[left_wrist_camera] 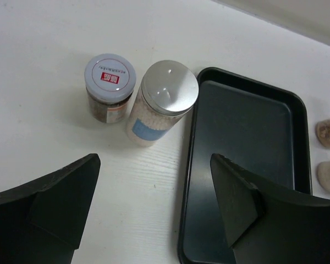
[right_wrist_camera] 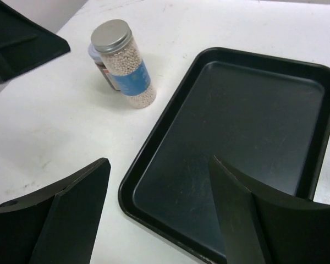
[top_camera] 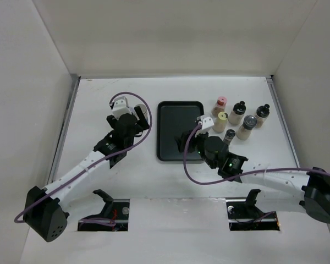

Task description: Organize the condiment bottles

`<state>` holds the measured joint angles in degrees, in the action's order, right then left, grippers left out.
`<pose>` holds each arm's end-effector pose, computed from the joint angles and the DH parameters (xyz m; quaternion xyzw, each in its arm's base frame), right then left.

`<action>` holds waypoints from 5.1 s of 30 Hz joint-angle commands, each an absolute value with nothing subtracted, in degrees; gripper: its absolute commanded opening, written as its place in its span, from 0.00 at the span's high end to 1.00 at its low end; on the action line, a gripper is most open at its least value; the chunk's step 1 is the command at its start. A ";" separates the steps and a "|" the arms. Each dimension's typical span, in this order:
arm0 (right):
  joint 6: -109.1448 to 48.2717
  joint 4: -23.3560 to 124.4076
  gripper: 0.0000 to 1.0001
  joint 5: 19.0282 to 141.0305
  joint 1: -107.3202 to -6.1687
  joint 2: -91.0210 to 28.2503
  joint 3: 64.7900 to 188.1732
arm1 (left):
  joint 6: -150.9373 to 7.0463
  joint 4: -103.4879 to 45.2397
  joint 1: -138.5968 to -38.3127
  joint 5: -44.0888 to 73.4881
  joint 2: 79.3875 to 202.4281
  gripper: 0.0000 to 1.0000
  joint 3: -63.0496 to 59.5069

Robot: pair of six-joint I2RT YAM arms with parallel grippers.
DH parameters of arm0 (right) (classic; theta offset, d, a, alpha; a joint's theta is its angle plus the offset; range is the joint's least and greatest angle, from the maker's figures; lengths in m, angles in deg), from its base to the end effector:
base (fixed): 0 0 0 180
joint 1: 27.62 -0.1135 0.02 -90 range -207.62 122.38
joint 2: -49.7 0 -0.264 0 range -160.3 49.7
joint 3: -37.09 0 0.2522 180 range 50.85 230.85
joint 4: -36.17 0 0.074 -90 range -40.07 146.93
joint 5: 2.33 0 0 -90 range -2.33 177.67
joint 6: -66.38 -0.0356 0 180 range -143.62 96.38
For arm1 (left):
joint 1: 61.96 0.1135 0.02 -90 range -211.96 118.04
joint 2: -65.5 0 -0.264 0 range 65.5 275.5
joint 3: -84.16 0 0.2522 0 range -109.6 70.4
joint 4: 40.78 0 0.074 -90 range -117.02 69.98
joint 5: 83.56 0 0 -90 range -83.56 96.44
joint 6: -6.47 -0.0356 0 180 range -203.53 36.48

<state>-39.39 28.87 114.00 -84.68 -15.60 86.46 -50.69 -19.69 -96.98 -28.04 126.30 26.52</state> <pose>0.1529 0.2070 0.2682 -0.1214 0.7433 0.2378 0.6133 0.2059 -0.1196 0.2876 -0.1456 0.8050 -0.0828 0.5691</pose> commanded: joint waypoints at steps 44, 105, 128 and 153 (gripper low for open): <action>-41.73 24.00 0.15 107.98 -80.57 -20.44 85.83 | -61.02 -27.55 -92.23 -30.39 152.25 0.18 9.67; -45.07 20.49 0.17 112.72 -74.42 -6.73 78.62 | -62.87 -33.44 -98.29 -22.91 174.48 0.69 -16.35; -46.12 22.33 0.63 113.33 -74.42 -5.05 79.06 | -63.66 -34.23 -101.99 -27.84 163.49 0.15 -15.45; -43.05 6.97 0.27 112.46 -75.93 -12.18 73.62 | -57.51 -28.12 -90.65 -33.89 149.01 0.25 4.66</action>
